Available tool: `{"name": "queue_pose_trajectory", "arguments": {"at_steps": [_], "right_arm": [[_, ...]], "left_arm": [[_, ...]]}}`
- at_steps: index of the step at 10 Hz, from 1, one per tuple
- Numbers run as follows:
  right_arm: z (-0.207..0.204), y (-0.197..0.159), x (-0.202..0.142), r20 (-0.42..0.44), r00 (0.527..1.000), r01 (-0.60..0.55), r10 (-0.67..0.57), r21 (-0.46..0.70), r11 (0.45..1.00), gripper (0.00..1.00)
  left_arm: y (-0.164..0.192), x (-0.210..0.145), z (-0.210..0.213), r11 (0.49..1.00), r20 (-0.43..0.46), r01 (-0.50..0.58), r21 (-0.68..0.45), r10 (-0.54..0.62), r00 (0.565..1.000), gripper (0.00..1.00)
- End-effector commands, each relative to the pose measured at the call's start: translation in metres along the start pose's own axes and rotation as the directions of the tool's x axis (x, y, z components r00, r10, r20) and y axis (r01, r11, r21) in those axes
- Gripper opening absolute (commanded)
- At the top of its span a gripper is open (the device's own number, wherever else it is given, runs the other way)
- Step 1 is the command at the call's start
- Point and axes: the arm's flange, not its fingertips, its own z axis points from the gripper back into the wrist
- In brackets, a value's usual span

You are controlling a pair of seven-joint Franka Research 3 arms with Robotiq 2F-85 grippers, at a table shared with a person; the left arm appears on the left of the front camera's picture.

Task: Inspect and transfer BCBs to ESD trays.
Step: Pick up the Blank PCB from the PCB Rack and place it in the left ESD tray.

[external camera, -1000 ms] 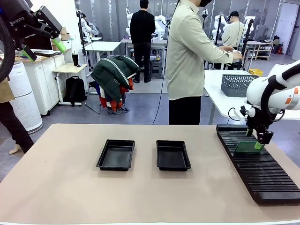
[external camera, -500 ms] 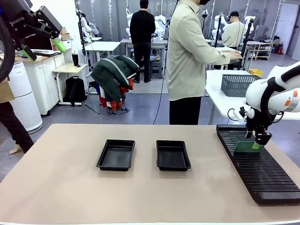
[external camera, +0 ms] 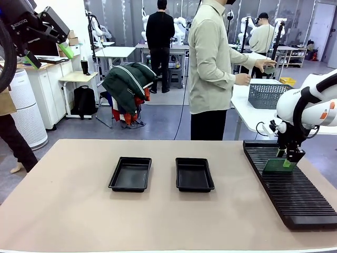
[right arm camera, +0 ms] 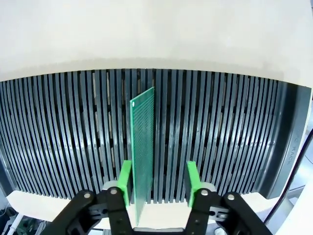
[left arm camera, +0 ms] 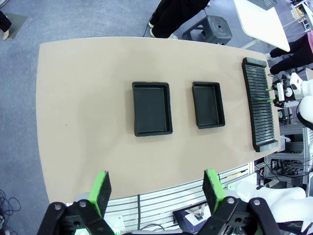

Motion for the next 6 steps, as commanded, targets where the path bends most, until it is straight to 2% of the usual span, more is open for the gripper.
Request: {"name": "queue_pose_trajectory", "arguments": {"at_steps": [1,6], "right_arm": [[-0.0006,0.0075,-0.0005,-0.005,1.000,-0.006,0.006,-0.008,1.000,0.48],[-0.0028,0.0140,-0.0033,-0.002,1.000,0.006,-0.006,0.000,1.000,0.32]], "left_arm": [[0.0012,-0.0002,-0.0003,1.000,-0.001,-0.003,0.000,0.003,1.000,1.00],[0.0012,-0.0002,-0.0003,1.000,-0.001,-0.003,0.000,0.003,1.000,1.00]]}}
